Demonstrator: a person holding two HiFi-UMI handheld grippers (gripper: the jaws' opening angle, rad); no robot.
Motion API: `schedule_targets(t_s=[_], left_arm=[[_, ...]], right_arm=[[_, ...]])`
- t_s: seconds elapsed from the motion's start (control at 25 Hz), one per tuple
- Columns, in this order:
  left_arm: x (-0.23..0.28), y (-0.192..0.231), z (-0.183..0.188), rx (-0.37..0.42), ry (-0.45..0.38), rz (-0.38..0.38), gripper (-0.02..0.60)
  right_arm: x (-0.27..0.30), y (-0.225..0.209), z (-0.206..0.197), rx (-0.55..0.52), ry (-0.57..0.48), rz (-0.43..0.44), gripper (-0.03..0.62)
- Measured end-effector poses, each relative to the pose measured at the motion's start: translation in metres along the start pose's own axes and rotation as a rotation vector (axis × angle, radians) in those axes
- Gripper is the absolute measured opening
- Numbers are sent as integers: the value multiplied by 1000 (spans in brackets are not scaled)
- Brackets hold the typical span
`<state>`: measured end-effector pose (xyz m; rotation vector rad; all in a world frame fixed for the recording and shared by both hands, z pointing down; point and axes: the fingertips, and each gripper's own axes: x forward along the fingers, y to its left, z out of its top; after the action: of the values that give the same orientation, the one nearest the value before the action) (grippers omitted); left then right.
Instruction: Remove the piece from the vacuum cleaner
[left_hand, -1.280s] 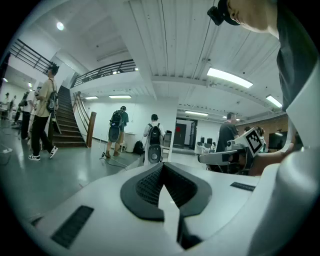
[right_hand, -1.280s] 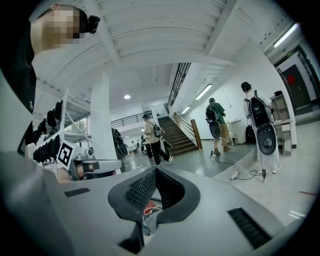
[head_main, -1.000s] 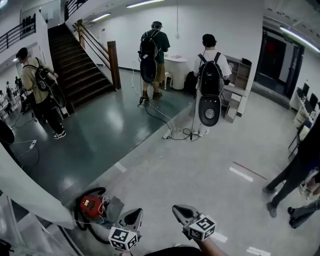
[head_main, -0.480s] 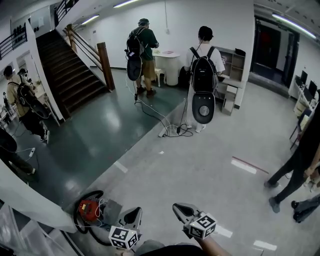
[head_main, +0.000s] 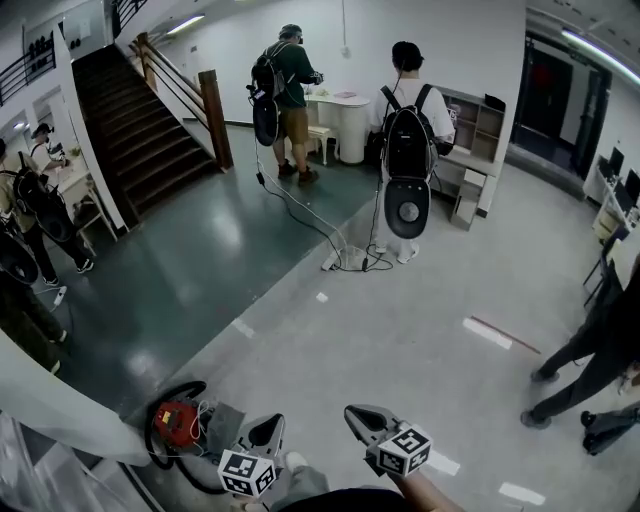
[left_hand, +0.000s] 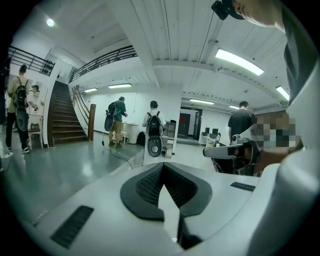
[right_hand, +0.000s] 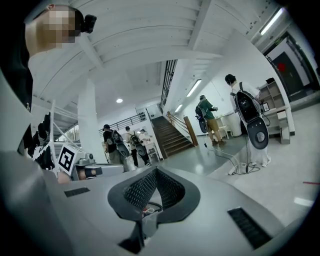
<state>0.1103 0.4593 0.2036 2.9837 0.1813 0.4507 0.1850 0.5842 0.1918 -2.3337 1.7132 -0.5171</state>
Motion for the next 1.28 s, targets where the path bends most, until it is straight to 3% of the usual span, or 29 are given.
schedule_targets(t_s=[0.6,0.92,1.28], left_arm=[[10,207,27,-15,-5,24,17],[-17,274,13,-87,-6,112,17],[-49,344,-1,-165,-9,284,17]], right_arm=[[198,18,30,-13,48,-6,28],[272,41,28,-37,107,62,28],[369,71,19,-64,202,239,28]])
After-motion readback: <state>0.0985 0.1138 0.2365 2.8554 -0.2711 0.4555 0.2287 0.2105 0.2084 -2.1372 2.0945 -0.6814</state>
